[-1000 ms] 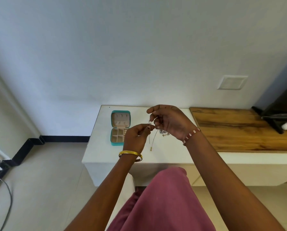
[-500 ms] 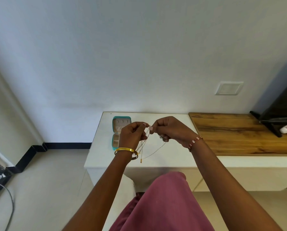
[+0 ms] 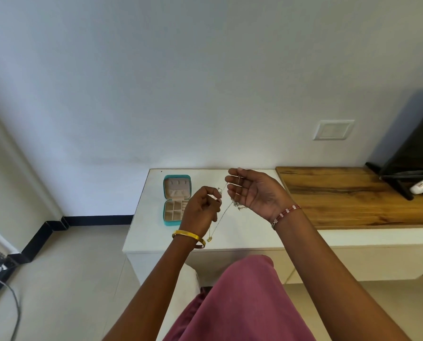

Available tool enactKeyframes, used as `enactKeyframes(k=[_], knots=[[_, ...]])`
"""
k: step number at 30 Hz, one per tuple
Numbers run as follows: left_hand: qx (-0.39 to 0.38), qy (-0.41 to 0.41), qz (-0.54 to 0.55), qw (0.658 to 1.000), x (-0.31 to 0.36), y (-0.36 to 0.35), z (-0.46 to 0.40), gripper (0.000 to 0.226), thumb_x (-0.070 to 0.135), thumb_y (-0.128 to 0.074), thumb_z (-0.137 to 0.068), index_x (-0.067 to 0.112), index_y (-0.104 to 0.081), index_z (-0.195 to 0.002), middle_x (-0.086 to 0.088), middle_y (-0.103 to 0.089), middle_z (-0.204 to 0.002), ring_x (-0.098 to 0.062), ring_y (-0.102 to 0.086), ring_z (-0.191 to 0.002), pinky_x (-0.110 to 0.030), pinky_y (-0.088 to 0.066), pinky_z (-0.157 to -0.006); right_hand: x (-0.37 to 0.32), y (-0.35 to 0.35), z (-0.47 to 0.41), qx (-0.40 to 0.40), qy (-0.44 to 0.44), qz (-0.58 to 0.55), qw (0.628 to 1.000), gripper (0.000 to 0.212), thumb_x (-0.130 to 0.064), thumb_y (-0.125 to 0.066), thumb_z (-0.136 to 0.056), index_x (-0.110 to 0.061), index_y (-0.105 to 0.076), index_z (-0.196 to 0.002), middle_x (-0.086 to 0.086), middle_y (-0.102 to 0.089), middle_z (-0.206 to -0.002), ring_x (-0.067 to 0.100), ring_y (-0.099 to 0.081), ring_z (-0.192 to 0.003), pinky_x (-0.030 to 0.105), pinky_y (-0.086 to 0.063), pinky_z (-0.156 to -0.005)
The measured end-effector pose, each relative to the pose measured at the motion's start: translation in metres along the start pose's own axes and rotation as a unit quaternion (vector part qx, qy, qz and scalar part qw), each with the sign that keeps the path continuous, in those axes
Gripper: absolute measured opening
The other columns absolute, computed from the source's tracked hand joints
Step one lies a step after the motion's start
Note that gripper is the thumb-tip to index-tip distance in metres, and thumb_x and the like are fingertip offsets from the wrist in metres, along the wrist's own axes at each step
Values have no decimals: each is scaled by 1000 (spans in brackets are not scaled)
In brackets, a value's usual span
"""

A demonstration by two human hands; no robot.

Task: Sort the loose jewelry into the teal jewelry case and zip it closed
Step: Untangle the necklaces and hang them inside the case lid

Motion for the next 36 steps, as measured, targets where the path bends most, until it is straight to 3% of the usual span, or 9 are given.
enactKeyframes(k=[5,8,11,15,18,25,28,36], knots=[[-26,-20,-48,998,-3,-10,2,15,11,-53,-88,22,-63,-85,0,-59,-66,0,-53,-52,-12,-45,-55,-6,-1,2,-4,28,-15,999,18,-7,-47,-91,4,-62,-94,18,-70,-81,27,-68,-74,32,-58,-71],[-22,-28,-78,996,-4,-14,2,13,21,-56,-87,18,-68,-89,-13,-67,-79,-18,-58,-67,-32,-49,-66,-4,-2,3,2,35,-3,999,18,-5,-47,-91,6,-58,-101,23,-66,-90,32,-66,-83,33,-56,-76],[-22,-41,-107,993,-5,-16,3,16,22,-59,-85,11,-70,-90,-14,-68,-84,-28,-60,-77,-35,-51,-72,-5,-1,2,16,47,6,999,18,-3,-46,-91,5,-56,-104,24,-64,-99,33,-64,-90,33,-56,-79],[-23,-44,-113,992,-6,-15,2,12,14,-58,-85,13,-69,-80,8,-61,-73,-2,-58,-66,-8,-43,-62,-8,7,0,44,65,45,996,15,1,-47,-89,-1,-59,-98,20,-63,-100,31,-63,-92,36,-54,-83],[-17,-36,-79,996,-5,-12,4,16,10,-56,-86,18,-64,-75,12,-60,-70,8,-57,-60,-4,-44,-57,-7,15,0,71,70,93,991,16,3,-48,-89,-4,-59,-99,19,-61,-104,31,-60,-96,38,-52,-85],[-20,13,24,999,-6,-8,6,23,8,-49,-90,16,-62,-72,8,-63,-61,-1,-54,-47,-12,-47,-55,4,21,4,81,58,284,954,28,-4,-50,-91,-7,-53,-119,15,-66,-102,23,-63,-79,32,-53,-73],[-28,52,103,993,-8,-6,5,28,5,-45,-91,15,-61,-71,10,-65,-54,-3,-54,-45,-16,-50,-55,11,23,6,63,38,319,945,26,-6,-50,-91,-8,-53,-117,14,-68,-98,19,-63,-73,28,-52,-67],[-29,81,174,981,-10,-3,4,30,2,-41,-92,11,-61,-71,5,-64,-52,-6,-51,-41,-18,-47,-50,33,30,7,16,-29,337,941,16,-16,-54,-91,-7,-65,-98,13,-72,-91,14,-59,-71,24,-43,-63]])
Point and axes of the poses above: each hand's wrist, its own z-axis away from the middle knuckle, its own y-axis out of the back of the hand, x = y × z, the point moved 6 cm from there along -z, towards the middle knuckle
